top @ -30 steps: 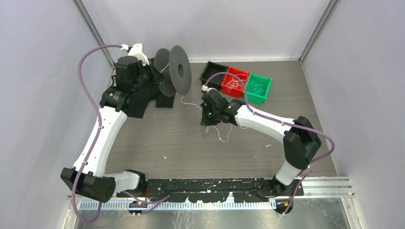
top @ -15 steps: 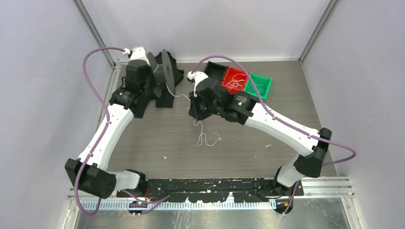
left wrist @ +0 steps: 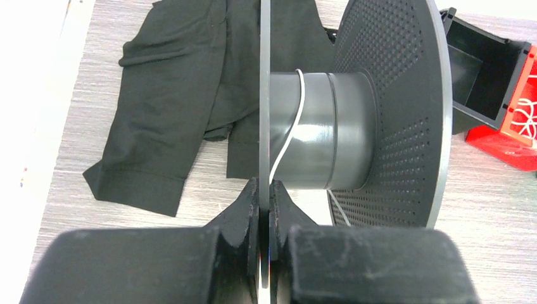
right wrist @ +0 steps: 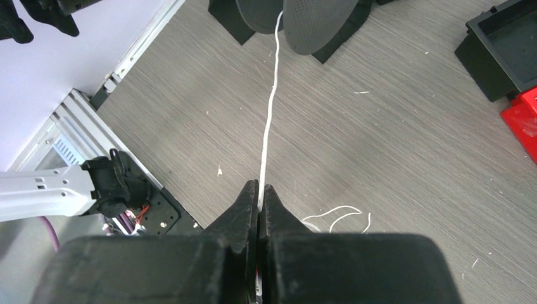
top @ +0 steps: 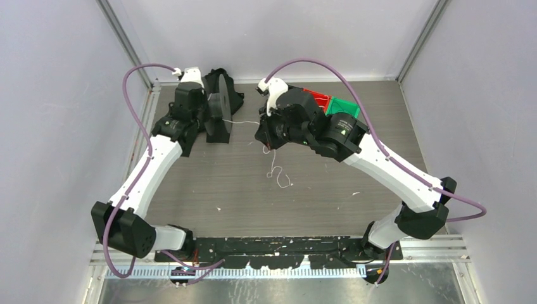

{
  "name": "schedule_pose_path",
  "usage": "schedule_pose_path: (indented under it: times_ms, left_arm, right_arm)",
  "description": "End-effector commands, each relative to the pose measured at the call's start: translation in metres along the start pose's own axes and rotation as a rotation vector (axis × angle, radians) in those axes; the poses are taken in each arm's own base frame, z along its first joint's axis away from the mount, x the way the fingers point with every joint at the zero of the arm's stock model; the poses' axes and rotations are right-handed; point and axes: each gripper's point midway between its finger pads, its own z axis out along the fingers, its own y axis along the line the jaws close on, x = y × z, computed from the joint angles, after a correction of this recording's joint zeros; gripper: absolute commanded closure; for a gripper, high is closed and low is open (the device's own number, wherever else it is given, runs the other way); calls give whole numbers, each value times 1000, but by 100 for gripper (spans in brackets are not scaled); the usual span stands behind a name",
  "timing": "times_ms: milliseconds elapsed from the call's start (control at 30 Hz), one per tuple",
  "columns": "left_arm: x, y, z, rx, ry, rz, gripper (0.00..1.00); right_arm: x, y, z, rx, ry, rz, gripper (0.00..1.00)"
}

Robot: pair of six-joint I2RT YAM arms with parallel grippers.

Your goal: Wrap the cables

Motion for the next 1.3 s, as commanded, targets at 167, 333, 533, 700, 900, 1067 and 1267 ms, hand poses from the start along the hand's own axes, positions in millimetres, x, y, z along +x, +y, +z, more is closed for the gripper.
schedule_pose_path:
  times_ms: [167,333,533,700,900,1067,1267]
  left_arm:
    - [-12,-20,6,113,-35,108,100]
    - [4,-46,-1,283,20,140,100]
    - [29,-60,-11,413,96,214,100]
    - [36,-85,-35,577,122,216,100]
    - [53,-107,-66,714,180,316,100]
    - [56,-120,-107,903,181,340,100]
    - [32,-120,-147,986,93,361,100]
  right_arm:
    - [-39,5,-32,-31,-129,-66,100]
    - [-56,2,-30,-1,-176,-102,100]
    - [-74,-3,-26,41,-231,-134,100]
    - [-93,-18,-22,107,-267,-151,99]
    - [-99,-49,0,158,-242,-134,99]
    - [-82,-113,23,265,-158,-40,100]
    - [-42,-155,31,321,-63,35,100]
